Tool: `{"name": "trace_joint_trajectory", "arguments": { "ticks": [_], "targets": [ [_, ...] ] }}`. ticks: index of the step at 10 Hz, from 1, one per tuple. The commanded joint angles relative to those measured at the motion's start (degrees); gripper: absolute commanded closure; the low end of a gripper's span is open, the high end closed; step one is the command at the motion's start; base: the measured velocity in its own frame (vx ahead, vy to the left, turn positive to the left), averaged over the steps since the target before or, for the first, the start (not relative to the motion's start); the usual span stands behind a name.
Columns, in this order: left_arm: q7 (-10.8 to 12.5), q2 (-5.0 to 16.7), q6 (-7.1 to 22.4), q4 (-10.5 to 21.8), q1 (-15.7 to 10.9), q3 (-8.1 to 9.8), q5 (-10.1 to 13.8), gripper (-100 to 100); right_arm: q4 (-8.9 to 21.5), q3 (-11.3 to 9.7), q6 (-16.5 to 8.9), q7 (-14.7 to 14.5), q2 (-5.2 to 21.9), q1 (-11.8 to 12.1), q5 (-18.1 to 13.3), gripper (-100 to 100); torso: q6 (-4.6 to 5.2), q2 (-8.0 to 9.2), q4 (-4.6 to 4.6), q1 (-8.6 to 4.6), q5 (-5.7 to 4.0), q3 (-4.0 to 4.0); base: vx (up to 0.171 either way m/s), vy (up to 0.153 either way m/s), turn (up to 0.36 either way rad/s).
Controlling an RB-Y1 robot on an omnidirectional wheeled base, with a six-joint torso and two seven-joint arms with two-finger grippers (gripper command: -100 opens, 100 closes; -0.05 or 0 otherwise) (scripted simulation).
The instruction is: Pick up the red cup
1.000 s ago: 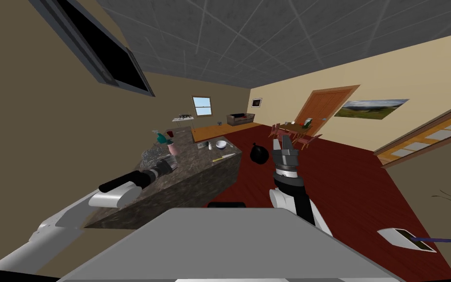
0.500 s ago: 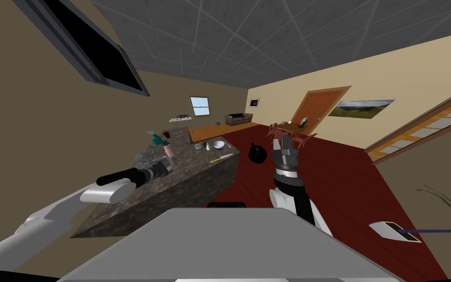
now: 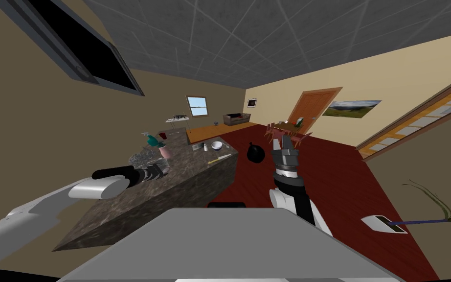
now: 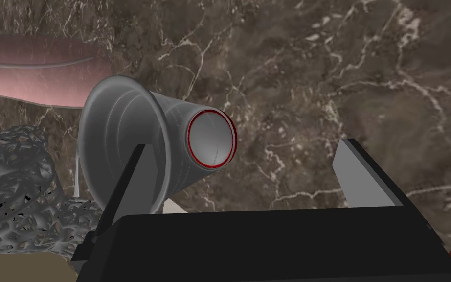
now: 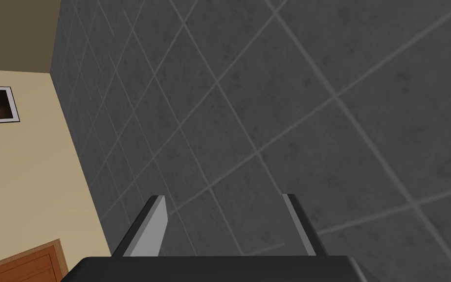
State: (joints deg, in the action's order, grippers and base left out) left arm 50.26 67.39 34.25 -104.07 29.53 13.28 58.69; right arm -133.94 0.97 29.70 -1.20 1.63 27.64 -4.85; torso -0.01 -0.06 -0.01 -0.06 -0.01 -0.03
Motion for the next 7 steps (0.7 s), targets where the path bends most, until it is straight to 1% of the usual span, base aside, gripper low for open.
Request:
{"name": "trace_joint_trajectory", "arguments": {
  "ticks": [1,2,3,4,5,6,7],
  "targets": [
    [1.0,1.6,1.6,1.0,-0.1,0.13,1.5,-100,0.0,0.0,0.0,0.0,0.0,0.0,0.0,0,0.00,0.00,0.00,0.00,0.00,0.00,0.015,-0.010,-0.042],
    [3.2,3.9,4.0,2.2,0.0,0.60,3.3,-100,0.0,0.0,0.0,0.0,0.0,0.0,0.0,0,-0.01,0.01,0.00,0.01,0.01,0.00,0.018,-0.014,-0.079],
    [3.2,3.9,4.4,2.2,0.0,0.60,3.3,-100,0.0,0.0,0.0,0.0,0.0,0.0,0.0,0,0.01,-0.01,0.00,0.01,0.00,-0.01,0.018,-0.011,-0.039],
    [5.3,6.1,6.6,3.4,0.1,1.06,5.0,-100,0.0,0.0,0.0,0.0,0.0,0.0,0.0,0,-0.02,0.00,0.00,0.01,0.01,0.00,0.026,-0.015,-0.073],
    [7.4,7.7,8.3,4.5,0.2,1.48,6.5,-100,0.0,0.0,0.0,0.0,0.0,0.0,0.0,0,0.00,-0.02,0.00,-0.01,0.00,-0.01,0.038,-0.016,-0.124],
    [7.4,8.1,9.6,4.5,0.2,1.48,6.6,-100,0.0,0.0,0.0,0.0,0.0,0.0,0.0,0,0.01,-0.08,-0.02,-0.01,0.00,-0.04,0.030,-0.009,-0.039],
    [9.3,10.0,11.6,5.6,0.3,1.86,8.1,-100,0.0,0.0,0.0,0.0,0.0,0.0,0.0,0,-0.02,-0.06,-0.02,0.01,0.01,-0.04,0.032,-0.011,-0.061]
  ]
}}
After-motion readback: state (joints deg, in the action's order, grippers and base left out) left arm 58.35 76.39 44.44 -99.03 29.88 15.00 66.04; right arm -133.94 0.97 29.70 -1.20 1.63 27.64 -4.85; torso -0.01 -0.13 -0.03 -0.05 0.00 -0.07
